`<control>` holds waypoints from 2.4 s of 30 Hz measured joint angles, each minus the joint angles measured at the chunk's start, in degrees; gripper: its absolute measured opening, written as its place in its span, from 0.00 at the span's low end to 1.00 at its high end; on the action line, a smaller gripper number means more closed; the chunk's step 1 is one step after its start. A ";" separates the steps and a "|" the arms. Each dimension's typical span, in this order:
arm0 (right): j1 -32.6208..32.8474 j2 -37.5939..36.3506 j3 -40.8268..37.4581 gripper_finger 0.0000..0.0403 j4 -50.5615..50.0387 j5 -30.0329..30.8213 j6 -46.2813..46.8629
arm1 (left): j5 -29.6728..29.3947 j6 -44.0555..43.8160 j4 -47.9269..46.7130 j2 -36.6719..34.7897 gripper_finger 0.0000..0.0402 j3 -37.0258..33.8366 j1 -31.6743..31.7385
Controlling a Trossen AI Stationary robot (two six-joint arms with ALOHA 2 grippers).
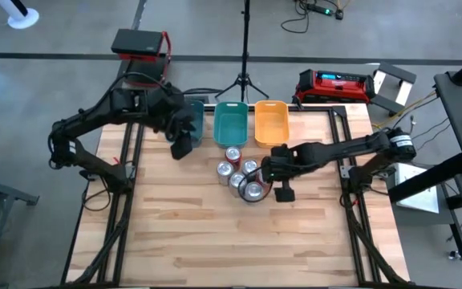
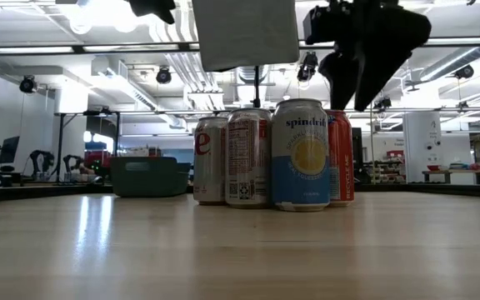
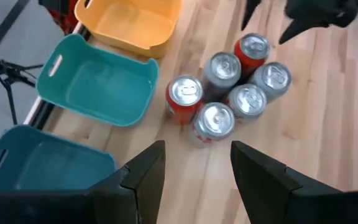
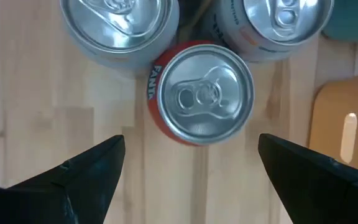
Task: Sort soda cans
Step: Put the bottom red soda can into the yellow bin
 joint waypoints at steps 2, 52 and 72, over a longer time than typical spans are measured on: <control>-0.77 0.97 0.59 0.91 0.05 -1.12 -0.11 | 0.02 -0.35 0.03 -0.18 0.42 -0.01 -0.69; -8.45 0.22 11.53 0.75 -9.71 -0.71 11.63 | -6.95 1.86 8.98 0.56 0.42 -0.01 -1.64; -36.99 10.20 16.17 0.75 -4.78 2.27 20.82 | -6.89 1.02 11.54 0.55 0.42 -5.55 -1.83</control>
